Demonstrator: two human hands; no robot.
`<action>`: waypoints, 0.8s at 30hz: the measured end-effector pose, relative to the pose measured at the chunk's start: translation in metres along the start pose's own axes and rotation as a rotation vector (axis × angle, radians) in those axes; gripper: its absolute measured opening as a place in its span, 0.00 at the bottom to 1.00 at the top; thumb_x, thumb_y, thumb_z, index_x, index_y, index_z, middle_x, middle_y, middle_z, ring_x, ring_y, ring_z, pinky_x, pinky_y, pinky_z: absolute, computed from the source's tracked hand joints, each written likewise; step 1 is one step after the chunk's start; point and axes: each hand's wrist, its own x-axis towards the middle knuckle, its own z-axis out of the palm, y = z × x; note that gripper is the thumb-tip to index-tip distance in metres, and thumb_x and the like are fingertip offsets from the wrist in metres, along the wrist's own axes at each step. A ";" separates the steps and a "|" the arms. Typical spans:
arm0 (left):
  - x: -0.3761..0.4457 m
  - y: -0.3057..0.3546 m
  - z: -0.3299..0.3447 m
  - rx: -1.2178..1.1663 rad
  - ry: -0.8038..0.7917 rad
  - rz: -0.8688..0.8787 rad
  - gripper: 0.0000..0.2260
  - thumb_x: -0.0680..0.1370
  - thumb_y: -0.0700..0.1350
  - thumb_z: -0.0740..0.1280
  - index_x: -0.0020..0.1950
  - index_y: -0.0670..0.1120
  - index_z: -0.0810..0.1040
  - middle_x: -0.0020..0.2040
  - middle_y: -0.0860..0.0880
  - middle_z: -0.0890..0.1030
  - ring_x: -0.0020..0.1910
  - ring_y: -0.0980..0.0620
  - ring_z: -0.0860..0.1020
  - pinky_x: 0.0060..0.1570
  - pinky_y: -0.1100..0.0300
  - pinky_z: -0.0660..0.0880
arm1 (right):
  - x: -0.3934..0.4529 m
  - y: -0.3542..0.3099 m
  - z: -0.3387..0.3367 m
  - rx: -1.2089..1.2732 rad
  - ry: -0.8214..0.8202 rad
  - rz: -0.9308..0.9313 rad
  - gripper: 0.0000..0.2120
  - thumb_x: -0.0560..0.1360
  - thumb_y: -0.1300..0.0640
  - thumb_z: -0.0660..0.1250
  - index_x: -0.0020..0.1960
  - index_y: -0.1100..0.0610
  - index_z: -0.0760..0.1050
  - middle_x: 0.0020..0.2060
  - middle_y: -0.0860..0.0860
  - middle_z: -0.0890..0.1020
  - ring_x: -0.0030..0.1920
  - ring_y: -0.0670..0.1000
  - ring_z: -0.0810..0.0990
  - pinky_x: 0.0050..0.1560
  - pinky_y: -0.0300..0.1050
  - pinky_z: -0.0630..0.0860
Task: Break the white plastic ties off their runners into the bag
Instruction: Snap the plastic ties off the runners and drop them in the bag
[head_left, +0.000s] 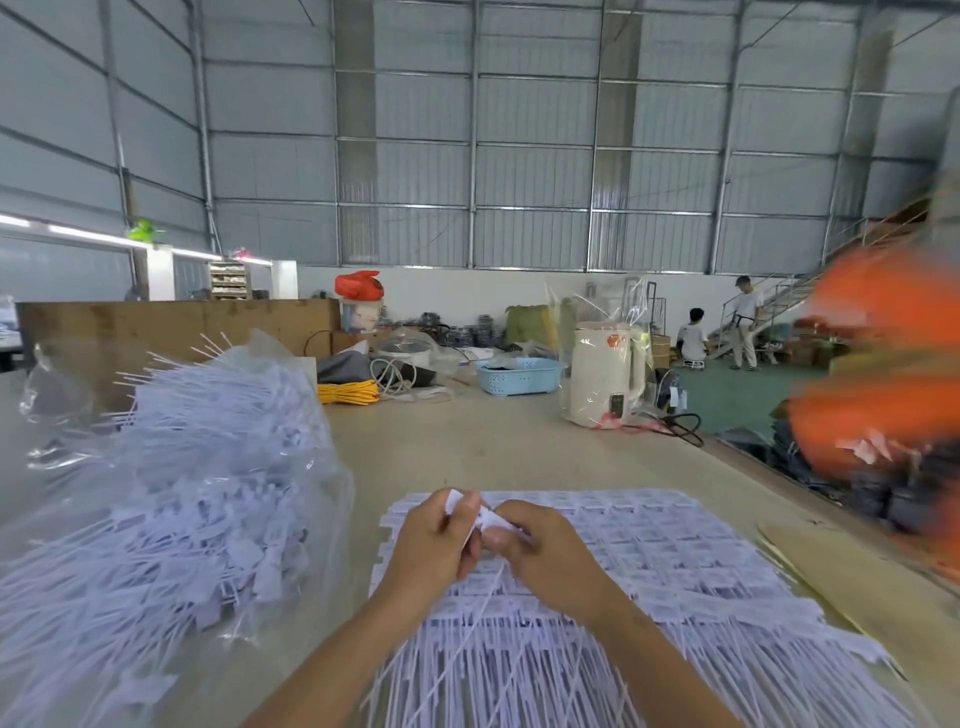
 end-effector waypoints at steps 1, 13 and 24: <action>-0.001 0.001 0.001 0.026 -0.006 0.021 0.14 0.81 0.43 0.61 0.35 0.43 0.74 0.20 0.52 0.71 0.18 0.58 0.66 0.20 0.67 0.62 | 0.000 0.000 0.000 0.010 0.004 -0.014 0.07 0.77 0.61 0.63 0.45 0.64 0.77 0.38 0.57 0.79 0.38 0.50 0.74 0.44 0.46 0.71; 0.008 0.024 -0.014 0.582 -0.122 0.100 0.12 0.79 0.44 0.64 0.35 0.48 0.72 0.28 0.54 0.71 0.29 0.57 0.69 0.30 0.64 0.64 | 0.001 0.003 -0.007 -0.218 -0.037 -0.178 0.08 0.79 0.57 0.62 0.50 0.58 0.79 0.46 0.53 0.83 0.46 0.51 0.79 0.47 0.44 0.73; 0.014 0.052 -0.070 0.314 -0.425 -0.310 0.17 0.78 0.40 0.66 0.29 0.47 0.70 0.21 0.50 0.64 0.18 0.55 0.59 0.22 0.69 0.55 | -0.002 0.022 -0.048 -0.165 -0.001 -0.113 0.15 0.79 0.59 0.62 0.34 0.60 0.66 0.30 0.50 0.65 0.32 0.46 0.66 0.36 0.44 0.64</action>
